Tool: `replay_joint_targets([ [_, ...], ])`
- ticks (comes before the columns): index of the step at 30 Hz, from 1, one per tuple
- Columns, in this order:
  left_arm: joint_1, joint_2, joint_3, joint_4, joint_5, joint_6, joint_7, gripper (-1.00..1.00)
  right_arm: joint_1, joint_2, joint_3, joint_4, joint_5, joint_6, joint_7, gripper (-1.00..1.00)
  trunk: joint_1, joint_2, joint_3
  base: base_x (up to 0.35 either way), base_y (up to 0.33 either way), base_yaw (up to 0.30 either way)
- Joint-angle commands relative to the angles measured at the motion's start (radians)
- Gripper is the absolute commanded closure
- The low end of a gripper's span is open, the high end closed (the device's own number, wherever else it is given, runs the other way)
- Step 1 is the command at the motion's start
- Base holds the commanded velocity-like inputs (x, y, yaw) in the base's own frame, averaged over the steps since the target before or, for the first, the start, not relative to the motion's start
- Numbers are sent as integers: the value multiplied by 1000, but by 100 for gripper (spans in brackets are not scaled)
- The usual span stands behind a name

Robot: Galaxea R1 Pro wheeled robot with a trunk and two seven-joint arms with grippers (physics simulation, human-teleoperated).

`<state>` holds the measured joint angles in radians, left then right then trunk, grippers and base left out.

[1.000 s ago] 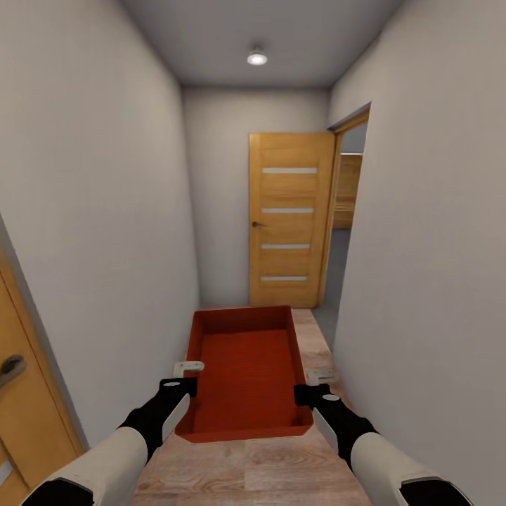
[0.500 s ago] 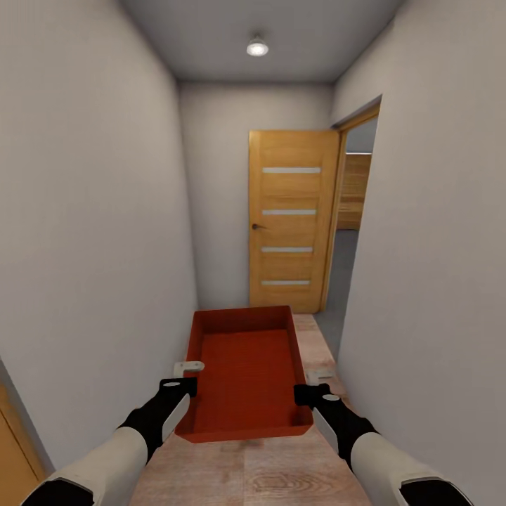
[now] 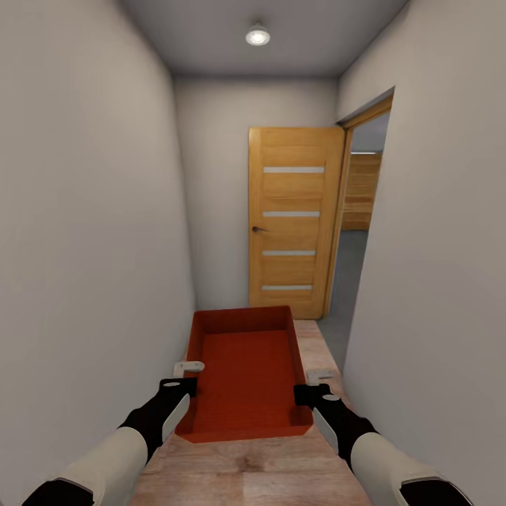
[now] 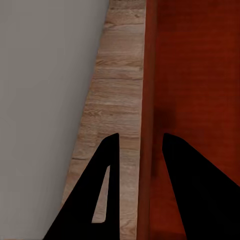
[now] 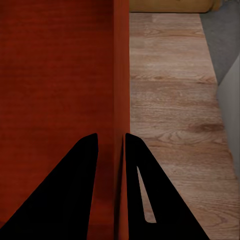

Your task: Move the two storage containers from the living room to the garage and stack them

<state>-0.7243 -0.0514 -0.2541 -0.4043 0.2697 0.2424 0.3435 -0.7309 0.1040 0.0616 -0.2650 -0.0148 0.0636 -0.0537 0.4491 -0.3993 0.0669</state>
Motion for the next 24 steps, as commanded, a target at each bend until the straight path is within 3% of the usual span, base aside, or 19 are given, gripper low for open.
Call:
replay_joint_targets([
  [1,-1,2,-8,-5,5,-67,17,100,1,-1,21,1,-19,7,-12,100,1,-1,0,322,0,0],
  [24,-1,2,-8,-5,5,-67,17,100,1,-1,21,1,-19,5,-12,100,1,-1,0,322,0,0],
])
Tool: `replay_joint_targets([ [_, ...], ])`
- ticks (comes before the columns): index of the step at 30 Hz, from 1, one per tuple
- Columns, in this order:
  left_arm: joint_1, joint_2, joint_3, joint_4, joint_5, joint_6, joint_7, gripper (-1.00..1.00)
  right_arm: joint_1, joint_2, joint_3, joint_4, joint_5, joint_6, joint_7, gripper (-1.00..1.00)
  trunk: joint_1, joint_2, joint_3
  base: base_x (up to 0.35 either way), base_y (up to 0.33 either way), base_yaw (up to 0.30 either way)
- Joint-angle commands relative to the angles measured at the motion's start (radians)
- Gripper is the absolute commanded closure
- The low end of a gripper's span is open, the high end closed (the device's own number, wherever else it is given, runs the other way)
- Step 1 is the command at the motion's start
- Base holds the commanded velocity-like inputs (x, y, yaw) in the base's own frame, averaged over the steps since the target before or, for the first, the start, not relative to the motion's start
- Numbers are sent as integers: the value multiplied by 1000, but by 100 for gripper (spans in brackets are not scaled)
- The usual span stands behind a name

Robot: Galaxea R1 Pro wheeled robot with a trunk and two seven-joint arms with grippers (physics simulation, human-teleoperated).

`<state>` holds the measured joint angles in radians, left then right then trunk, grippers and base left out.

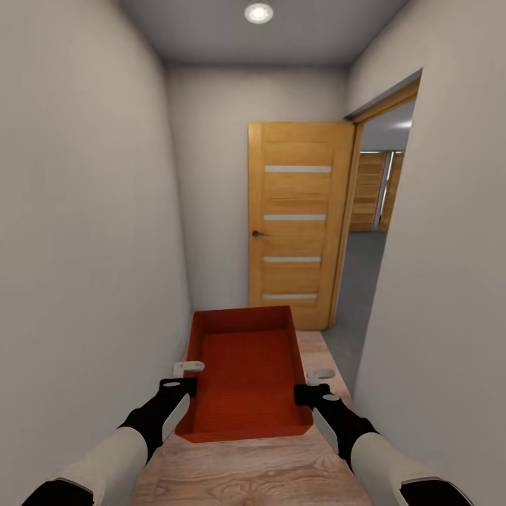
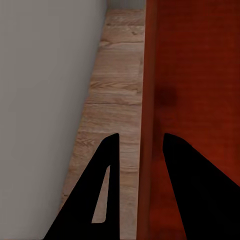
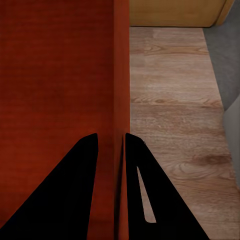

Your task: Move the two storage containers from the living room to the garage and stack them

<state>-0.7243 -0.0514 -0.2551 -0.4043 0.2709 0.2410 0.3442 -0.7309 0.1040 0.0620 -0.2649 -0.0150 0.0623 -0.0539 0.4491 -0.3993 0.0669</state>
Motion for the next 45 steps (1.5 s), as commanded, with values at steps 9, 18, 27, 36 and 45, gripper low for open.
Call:
replay_joint_targets([
  [9,-1,2,-7,-5,4,-66,16,100,1,-1,21,1,-19,7,-12,100,1,-1,0,322,0,0],
  [18,-1,2,-7,-5,4,-66,16,100,0,-1,21,1,-19,7,-12,100,1,-1,0,322,0,0],
  [27,-1,2,-7,-5,4,-66,17,100,0,-1,21,1,-19,7,-12,100,1,-1,0,322,0,0],
  [36,-1,2,-7,-5,4,-66,17,100,1,-1,21,1,-19,7,-12,100,1,-1,0,322,0,0],
  [45,-1,2,-7,-5,4,-66,16,100,0,-1,21,1,-19,7,-12,100,1,-1,0,322,0,0],
])
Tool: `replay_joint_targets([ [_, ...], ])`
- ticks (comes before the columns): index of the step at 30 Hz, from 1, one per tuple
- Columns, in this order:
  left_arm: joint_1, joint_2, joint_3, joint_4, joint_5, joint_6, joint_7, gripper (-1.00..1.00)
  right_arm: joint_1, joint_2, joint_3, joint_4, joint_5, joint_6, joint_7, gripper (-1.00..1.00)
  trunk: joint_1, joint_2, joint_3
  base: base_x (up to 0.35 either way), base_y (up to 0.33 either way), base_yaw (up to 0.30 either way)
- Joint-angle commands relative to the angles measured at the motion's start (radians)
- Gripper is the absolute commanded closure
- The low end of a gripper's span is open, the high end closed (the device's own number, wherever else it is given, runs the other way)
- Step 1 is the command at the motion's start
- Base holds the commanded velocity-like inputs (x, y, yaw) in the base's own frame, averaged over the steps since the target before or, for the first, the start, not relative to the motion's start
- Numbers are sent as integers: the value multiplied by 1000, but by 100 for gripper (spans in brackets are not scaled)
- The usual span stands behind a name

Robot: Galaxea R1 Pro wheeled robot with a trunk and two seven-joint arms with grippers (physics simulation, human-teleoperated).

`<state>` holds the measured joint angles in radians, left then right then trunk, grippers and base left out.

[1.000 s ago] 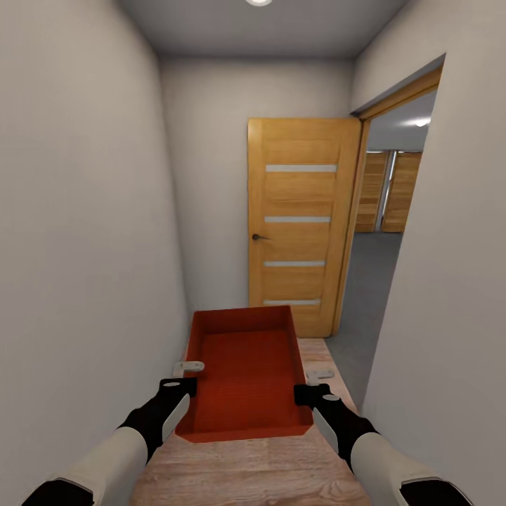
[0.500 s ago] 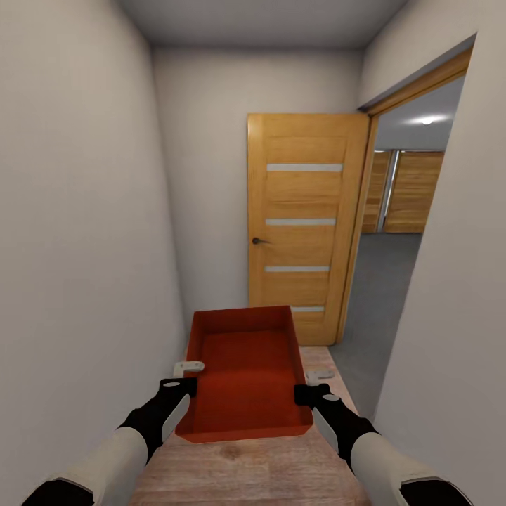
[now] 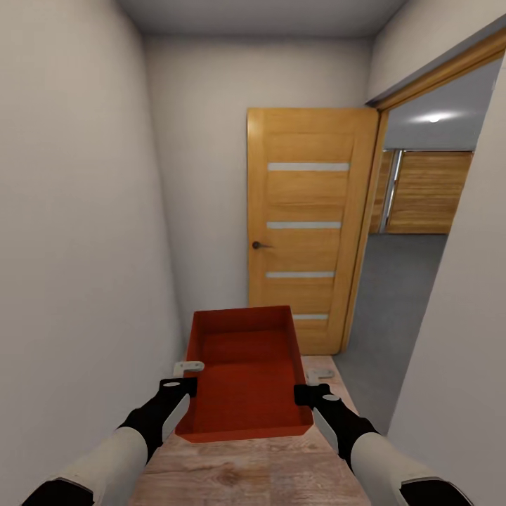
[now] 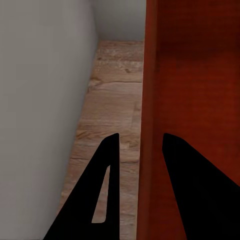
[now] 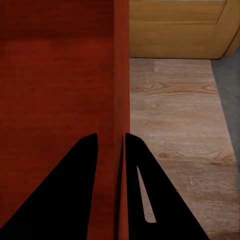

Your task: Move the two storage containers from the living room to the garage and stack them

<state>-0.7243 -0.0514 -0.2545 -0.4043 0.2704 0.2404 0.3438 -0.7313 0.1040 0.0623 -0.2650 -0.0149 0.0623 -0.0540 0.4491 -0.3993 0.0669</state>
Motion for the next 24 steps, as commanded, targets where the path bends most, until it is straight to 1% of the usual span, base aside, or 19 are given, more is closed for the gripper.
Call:
replay_joint_targets([
  [1,-1,2,-8,-5,4,-66,17,100,1,-1,21,1,-19,7,-12,100,1,-1,0,322,0,0],
  [24,-1,3,-8,-6,4,-66,18,100,1,-1,21,1,-19,7,-12,100,1,-1,0,321,0,0],
])
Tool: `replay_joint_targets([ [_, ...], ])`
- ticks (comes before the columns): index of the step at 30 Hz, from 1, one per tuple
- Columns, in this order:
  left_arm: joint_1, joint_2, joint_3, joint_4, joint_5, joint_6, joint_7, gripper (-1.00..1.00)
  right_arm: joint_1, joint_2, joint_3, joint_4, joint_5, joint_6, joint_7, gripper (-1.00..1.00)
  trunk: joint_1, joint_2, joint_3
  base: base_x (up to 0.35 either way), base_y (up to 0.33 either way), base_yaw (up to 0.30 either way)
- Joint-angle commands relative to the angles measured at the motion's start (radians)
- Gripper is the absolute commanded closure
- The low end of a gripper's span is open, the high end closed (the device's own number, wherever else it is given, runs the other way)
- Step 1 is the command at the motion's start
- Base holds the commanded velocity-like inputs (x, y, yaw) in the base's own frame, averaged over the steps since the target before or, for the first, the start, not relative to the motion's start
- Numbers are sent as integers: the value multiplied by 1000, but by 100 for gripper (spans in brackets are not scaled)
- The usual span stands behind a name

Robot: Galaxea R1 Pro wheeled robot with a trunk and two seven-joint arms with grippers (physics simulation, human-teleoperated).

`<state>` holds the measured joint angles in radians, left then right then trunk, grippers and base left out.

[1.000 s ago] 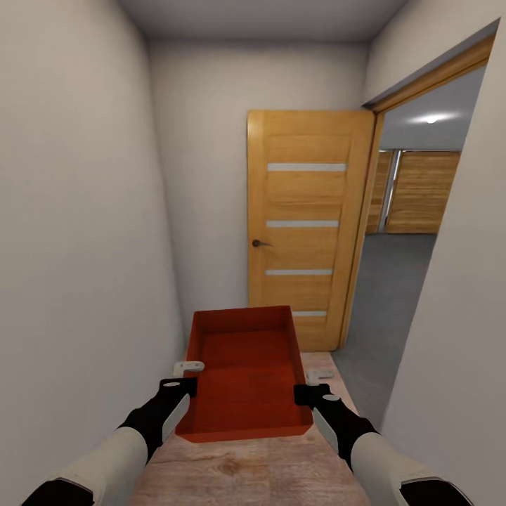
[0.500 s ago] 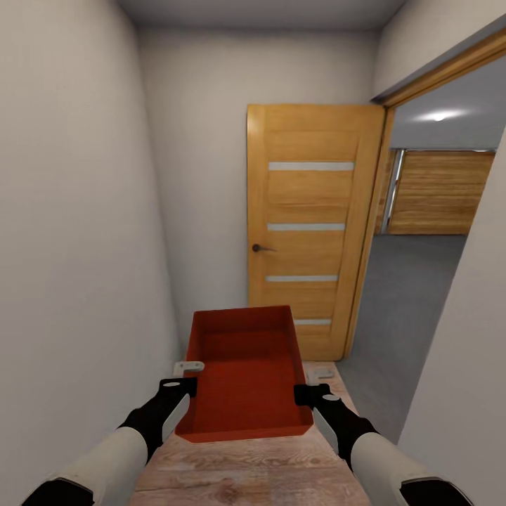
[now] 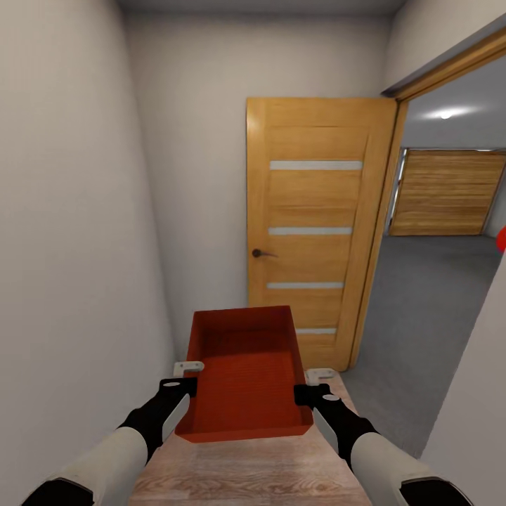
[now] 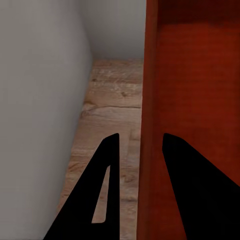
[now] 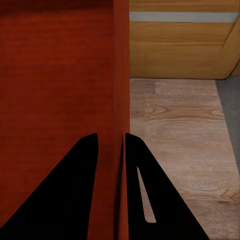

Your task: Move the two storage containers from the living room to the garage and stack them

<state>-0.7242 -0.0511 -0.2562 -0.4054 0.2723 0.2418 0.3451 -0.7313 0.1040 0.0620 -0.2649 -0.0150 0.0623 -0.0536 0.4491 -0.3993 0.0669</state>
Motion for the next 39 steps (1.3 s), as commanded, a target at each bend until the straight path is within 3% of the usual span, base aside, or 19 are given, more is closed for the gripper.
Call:
replay_joint_targets([
  [1,-1,2,-6,-5,2,-67,17,100,1,-1,21,1,-19,7,-12,100,1,-1,0,289,0,0],
  [9,-1,2,-5,-7,2,-67,20,100,1,-1,19,1,-19,7,-12,100,1,-1,0,79,0,-5],
  [39,-1,2,-5,-6,2,-68,23,100,1,-1,21,1,-19,8,-12,100,1,-1,0,0,0,-257],
])
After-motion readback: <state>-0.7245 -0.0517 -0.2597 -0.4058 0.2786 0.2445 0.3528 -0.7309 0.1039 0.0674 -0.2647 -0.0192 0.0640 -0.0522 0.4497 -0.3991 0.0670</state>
